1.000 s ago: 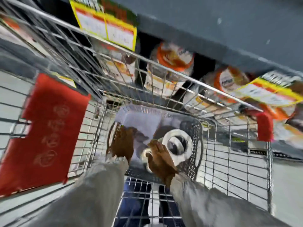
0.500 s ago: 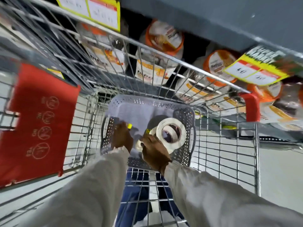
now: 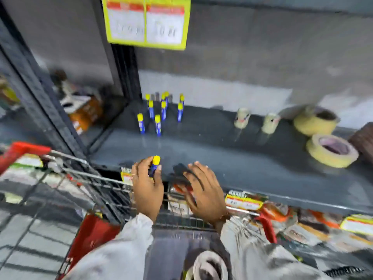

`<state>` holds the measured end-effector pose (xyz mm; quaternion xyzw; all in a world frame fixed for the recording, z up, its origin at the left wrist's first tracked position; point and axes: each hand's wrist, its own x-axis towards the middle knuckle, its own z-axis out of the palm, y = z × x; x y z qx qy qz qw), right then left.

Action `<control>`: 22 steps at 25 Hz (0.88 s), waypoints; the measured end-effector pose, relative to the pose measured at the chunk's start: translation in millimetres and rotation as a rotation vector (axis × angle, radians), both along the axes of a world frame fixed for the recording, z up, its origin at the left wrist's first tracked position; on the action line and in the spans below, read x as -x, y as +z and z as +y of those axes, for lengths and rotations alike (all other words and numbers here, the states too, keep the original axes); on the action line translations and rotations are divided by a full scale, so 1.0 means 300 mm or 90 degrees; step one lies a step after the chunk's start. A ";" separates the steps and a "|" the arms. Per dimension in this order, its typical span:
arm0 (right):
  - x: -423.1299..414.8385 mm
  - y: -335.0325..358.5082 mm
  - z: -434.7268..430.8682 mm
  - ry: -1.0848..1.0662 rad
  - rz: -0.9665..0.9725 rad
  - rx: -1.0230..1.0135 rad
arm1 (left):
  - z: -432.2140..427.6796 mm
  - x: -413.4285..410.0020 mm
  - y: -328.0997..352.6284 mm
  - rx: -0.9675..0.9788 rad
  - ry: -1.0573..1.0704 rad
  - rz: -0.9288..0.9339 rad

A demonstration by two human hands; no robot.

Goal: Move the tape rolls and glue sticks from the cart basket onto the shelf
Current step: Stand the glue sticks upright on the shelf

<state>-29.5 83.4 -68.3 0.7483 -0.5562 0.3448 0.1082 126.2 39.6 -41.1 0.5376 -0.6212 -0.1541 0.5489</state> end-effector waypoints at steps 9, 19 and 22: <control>0.095 0.078 -0.152 -0.216 0.064 -0.280 | -0.296 0.214 0.129 -0.103 -0.095 0.027; 0.094 0.068 -0.168 -0.223 0.066 -0.287 | -0.392 0.271 0.071 -0.144 -0.038 0.004; 0.097 0.070 -0.166 -0.221 0.067 -0.292 | -0.405 0.272 0.066 -0.150 -0.041 0.005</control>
